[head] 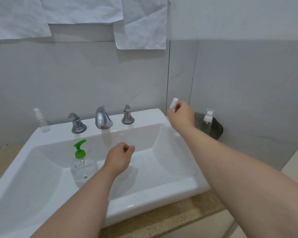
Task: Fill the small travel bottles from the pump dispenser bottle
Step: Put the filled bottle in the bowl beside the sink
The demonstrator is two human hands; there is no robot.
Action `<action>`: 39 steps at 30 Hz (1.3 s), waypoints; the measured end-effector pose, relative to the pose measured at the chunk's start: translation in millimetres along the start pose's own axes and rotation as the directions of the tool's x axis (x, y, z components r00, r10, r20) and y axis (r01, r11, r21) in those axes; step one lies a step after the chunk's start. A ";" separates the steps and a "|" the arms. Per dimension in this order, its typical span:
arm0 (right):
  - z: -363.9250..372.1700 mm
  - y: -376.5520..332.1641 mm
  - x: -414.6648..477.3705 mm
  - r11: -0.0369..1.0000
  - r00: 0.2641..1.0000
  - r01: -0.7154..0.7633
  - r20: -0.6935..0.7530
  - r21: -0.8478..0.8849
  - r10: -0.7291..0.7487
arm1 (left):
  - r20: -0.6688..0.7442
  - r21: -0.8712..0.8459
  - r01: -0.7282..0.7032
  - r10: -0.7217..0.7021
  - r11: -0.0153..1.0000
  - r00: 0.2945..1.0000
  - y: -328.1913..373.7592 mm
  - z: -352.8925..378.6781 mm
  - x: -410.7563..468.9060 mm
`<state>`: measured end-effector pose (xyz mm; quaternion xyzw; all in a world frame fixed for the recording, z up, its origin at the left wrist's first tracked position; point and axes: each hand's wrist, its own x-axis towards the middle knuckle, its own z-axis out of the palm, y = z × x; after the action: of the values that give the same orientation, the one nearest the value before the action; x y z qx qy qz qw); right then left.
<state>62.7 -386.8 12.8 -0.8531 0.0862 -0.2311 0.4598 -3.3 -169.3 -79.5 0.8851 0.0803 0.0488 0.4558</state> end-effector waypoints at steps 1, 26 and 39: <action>-3.9 5.7 12.7 0.998 0.999 -0.032 -0.007 -0.059 0.032 | 0.035 0.025 -0.004 0.004 1.000 0.999 -1.6 1.9 1.5; -4.8 86.7 60.5 0.880 0.940 -0.015 0.294 -0.474 0.175 | 0.211 0.166 -0.030 -0.006 0.986 0.977 -8.2 11.0 15.5; -7.7 82.4 57.1 0.862 0.939 0.028 0.310 -0.506 0.152 | 0.219 0.178 -0.019 -0.021 0.984 0.976 -9.4 10.3 15.7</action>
<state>114.6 -459.4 -33.5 -0.9667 0.0909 -0.0352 0.2364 12.8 -169.3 -92.9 0.9224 0.0338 -0.0570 0.3805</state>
